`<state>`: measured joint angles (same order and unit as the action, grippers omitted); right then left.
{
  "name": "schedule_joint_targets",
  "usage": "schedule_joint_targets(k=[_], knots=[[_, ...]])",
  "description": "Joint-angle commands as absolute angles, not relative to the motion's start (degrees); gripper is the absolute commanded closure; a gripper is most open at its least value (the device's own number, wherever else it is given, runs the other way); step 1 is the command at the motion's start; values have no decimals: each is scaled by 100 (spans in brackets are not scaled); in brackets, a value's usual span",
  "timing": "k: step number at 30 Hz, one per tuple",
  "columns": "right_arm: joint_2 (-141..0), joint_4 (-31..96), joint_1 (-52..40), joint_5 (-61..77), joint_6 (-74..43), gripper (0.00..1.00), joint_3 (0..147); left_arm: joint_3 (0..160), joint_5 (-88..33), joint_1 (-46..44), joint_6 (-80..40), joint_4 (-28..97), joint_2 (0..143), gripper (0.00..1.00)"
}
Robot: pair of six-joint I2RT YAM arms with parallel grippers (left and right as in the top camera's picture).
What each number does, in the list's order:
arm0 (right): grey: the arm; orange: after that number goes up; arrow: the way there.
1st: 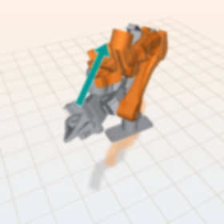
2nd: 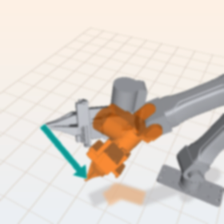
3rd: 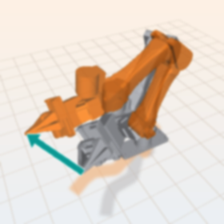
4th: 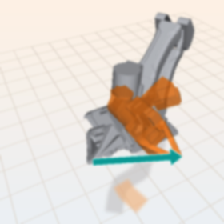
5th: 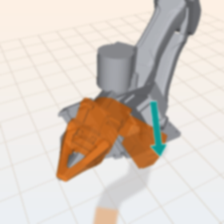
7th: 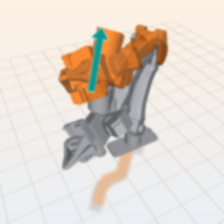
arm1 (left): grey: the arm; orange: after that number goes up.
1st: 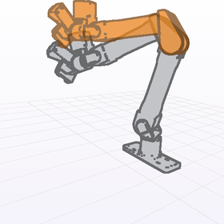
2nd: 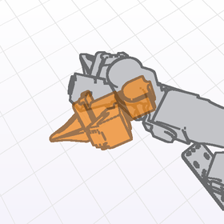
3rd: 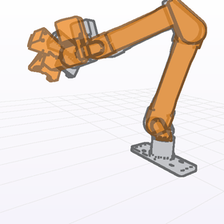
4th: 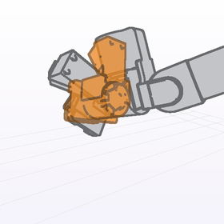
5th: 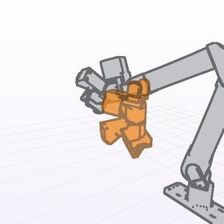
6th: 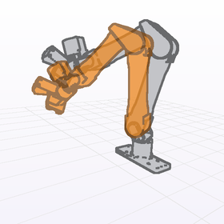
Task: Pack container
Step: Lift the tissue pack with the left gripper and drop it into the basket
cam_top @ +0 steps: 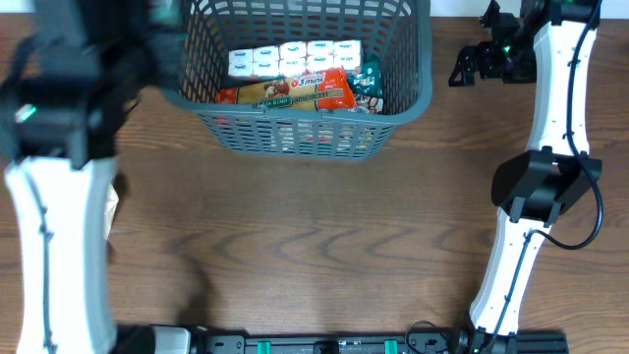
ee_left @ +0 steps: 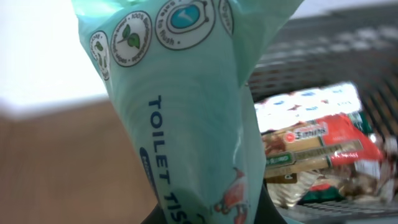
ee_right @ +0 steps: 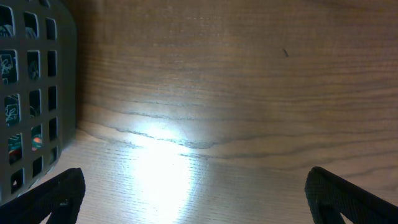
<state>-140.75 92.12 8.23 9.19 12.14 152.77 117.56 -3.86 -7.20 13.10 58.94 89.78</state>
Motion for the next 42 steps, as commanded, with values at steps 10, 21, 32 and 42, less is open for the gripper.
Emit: schedule_joint_targets(k=[10,21,32,42], knots=[[-14090,9286,816,947,1249,1,15283,12025,-432,-1885,5164,5109,10772,94],[-14090,9362,816,947,1249,1,15283,12022,-427,-1922,5164,5218,11745,63],[-14090,9362,816,945,1253,1,15283,12027,-301,-1931,4716,5349,10606,19],[-14090,9360,823,941,1297,1,15283,12029,1363,-1284,2344,6283,8600,7]])
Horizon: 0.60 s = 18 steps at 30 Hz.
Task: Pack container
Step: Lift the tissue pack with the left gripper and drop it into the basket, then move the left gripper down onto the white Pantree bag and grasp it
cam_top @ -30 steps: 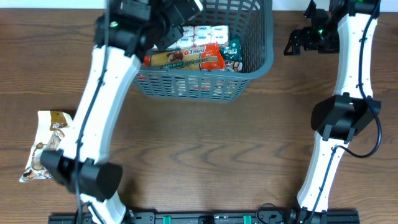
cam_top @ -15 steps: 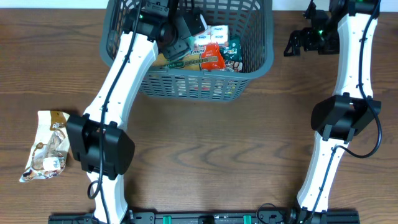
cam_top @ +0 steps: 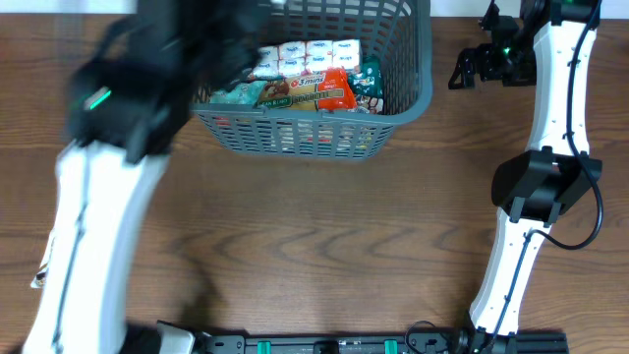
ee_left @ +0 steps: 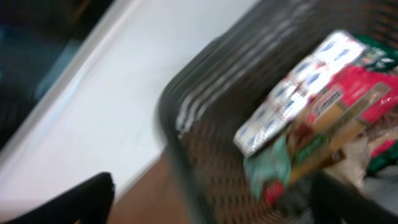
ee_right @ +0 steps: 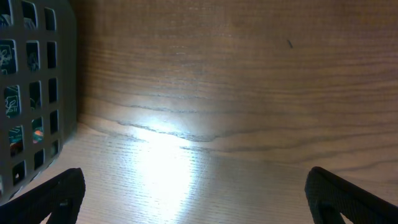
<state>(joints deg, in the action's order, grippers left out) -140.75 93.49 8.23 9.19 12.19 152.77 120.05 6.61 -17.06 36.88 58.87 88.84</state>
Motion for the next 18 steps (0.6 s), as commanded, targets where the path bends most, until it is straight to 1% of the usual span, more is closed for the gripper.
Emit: schedule_joint_targets(k=[1,3,4,6,8,11,14,17,18], knots=[[-14090,9360,823,943,1297,1,15283,12029,1358,-1052,1990,6560,8473,5],[-14090,9358,823,943,1297,1,15283,12020,1350,-467,1291,7172,8241,5],[-14090,9351,823,943,1297,1,15283,12001,1275,-132,1140,7481,8138,5],[-14090,9343,823,941,1297,1,15283,11896,1066,484,1144,7920,7953,5],[-14090,9345,823,943,1297,1,15283,11673,784,1068,1188,8088,7760,5],[-14090,9343,823,943,1297,1,15283,10995,187,1865,1302,7859,7382,5],[-14090,9343,821,943,1297,1,15283,9918,-36,2526,1422,7439,7015,4],[-14090,9343,821,945,1295,1,15283,8733,-102,2921,1632,6829,6827,1],[-14090,9338,821,945,1295,1,15283,8298,-110,3015,1693,6580,6812,1]])
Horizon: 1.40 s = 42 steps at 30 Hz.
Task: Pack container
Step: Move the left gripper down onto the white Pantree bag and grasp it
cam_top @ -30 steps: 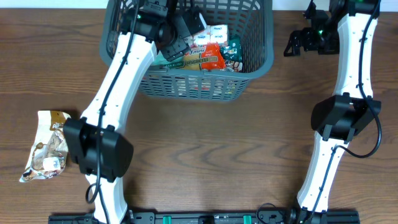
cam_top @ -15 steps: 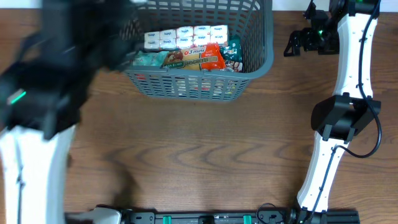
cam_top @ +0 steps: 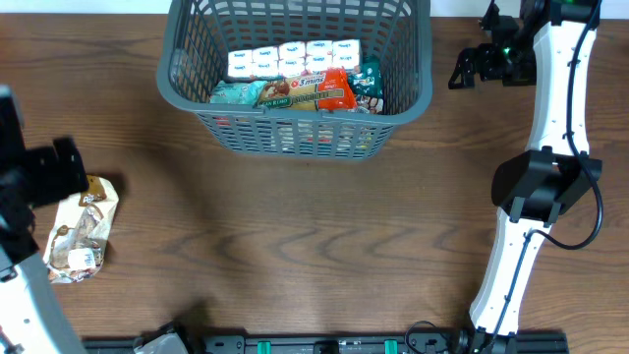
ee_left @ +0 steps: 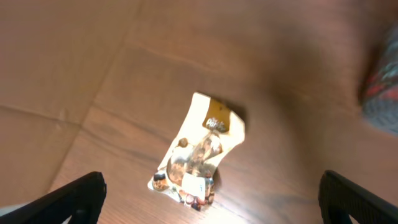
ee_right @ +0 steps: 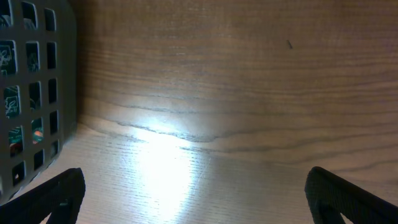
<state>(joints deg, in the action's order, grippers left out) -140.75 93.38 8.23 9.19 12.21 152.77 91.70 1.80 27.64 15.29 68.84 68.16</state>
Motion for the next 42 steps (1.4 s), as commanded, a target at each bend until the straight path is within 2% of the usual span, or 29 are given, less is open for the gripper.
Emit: schedule_joint_targets(k=[1,5,9,18,32,40,42], knots=[[-14090,9338,821,945,1297,1,15283,7881,-110,3079,1846,6366,6827,1],[-14090,9345,823,945,1297,1,15283,6464,-108,3208,2357,5389,7098,2],[-14090,9345,823,943,1297,1,15283,5859,-104,3214,2580,4794,7566,1],[-14090,9367,823,943,1299,1,15283,5837,89,3216,2742,4565,8825,1],[-14090,9391,827,921,1339,1,15283,5835,266,3903,2746,3881,9760,1],[-14090,9430,827,921,1339,1,15283,5835,75,3916,2849,3673,10359,0],[-14090,9435,827,921,1337,1,15283,5835,-45,3916,2849,3653,10394,10]])
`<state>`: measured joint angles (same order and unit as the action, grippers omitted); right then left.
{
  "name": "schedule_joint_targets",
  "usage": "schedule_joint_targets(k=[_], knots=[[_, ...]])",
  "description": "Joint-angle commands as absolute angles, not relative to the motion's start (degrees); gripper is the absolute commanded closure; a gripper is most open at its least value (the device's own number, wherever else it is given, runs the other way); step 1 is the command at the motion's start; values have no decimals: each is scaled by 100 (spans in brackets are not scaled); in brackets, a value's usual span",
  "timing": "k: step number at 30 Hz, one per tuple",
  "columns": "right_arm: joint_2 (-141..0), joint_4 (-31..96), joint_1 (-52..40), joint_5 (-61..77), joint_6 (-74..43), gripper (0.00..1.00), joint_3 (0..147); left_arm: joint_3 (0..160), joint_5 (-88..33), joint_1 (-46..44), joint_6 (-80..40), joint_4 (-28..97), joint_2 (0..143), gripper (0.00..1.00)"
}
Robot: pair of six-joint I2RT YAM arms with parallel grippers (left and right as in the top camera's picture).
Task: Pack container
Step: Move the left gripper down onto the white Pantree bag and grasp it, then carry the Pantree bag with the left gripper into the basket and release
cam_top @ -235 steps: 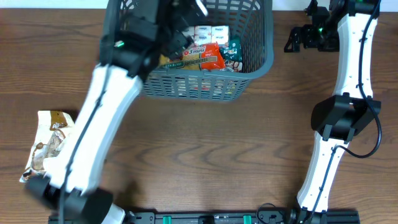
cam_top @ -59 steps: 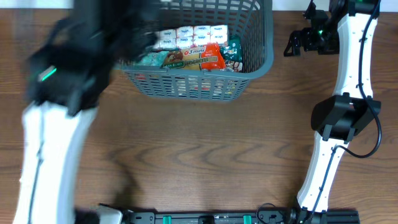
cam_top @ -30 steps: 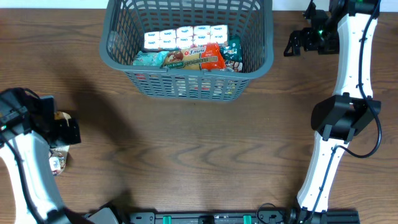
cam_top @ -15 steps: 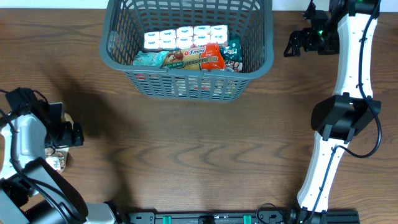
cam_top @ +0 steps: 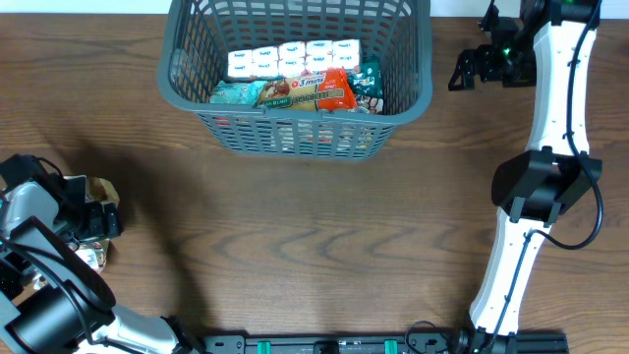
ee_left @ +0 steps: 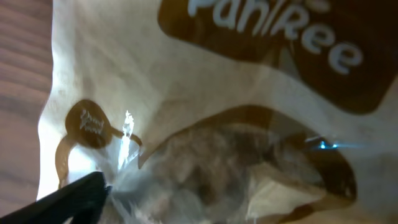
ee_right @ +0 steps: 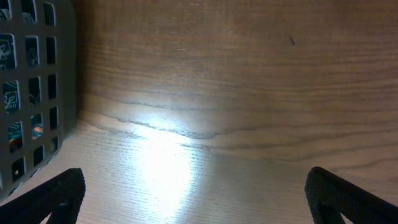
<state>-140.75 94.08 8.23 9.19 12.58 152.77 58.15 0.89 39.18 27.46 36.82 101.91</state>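
Note:
A grey mesh basket [cam_top: 295, 133] stands at the table's far middle. It holds white tissue packs [cam_top: 295, 57], a red noodle packet [cam_top: 310, 90], a teal toilet tissue pack [cam_top: 231, 93] and a green packet [cam_top: 369, 81]. A cream and brown snack bag [cam_top: 98, 189] lies at the left edge. My left gripper [cam_top: 96, 218] is down over it, jaws open. The bag [ee_left: 217, 124] fills the left wrist view, with one fingertip [ee_left: 68, 199] showing and the other hidden. My right gripper [cam_top: 470, 67] hovers open to the right of the basket, empty [ee_right: 199, 193].
In the right wrist view the basket wall [ee_right: 31, 93] stands at the left, with bare wood table [ee_right: 217, 93] under the gripper. The right arm's white links [cam_top: 550, 118] run down the right side. A black rail [cam_top: 324, 344] lines the table's near edge.
My left gripper was high above the snack bag, which lay small in its view. Now it is down on the bag, jaws still wide. The right arm has not moved.
My left gripper held the teal toilet tissue pack beside the basket. Then the pack lay in the basket and the gripper was open. Then the gripper hung over the snack bag at the table's left, and now it sits low on that bag.

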Motion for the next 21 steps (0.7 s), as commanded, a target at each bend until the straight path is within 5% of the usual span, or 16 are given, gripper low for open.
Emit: schedule_joint_targets(k=[1,4,10,21], knots=[[-14090,9437,827,921,1337,1,15283,5835,-108,3916,2847,3653,10394,16],[-14090,9435,827,921,1337,1,15283,5835,-121,3913,2845,3688,10394,49],[-14090,9432,827,921,1337,1,15283,5837,-878,3913,2845,3854,10392,94],[-14090,9430,827,921,1339,1,15283,6982,-1396,3398,1798,4884,9518,94]])
